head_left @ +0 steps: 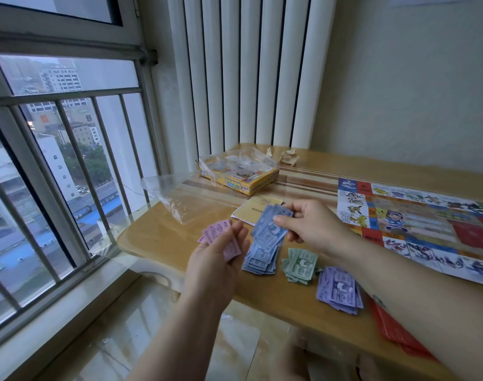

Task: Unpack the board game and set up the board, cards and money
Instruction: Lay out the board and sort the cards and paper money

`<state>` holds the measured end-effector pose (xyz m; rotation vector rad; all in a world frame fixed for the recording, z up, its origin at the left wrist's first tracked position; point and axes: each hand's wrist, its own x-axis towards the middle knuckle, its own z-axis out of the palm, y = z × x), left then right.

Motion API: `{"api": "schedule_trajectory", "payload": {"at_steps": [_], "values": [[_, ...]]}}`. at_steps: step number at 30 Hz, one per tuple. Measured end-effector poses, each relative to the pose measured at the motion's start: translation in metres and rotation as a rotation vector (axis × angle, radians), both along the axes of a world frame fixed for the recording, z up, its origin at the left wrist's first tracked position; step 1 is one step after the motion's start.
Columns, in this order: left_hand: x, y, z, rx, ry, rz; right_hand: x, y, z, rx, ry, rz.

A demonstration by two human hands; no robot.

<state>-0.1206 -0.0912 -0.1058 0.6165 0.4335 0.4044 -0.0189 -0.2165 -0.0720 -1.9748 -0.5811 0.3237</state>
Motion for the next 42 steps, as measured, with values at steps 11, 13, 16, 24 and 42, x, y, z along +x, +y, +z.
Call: {"api": "schedule_trajectory", "payload": {"at_steps": [11,13,16,24,42], "values": [[-0.008,0.016,0.010,-0.022,-0.004,-0.056,-0.005,0.021,-0.023,-0.437,-0.381,0.016],[-0.009,0.016,0.006,0.025,-0.016,-0.083,-0.006,0.020,-0.026,-0.578,-0.521,0.012],[-0.013,0.013,0.003,0.155,-0.048,-0.162,-0.007,0.016,-0.017,-0.451,-0.591,-0.034],[-0.015,0.000,0.009,0.416,-0.070,-0.329,-0.021,0.011,0.021,-0.163,-0.176,0.252],[-0.007,0.034,0.010,0.489,0.046,-0.077,-0.009,0.061,0.004,0.074,0.048,0.140]]}}
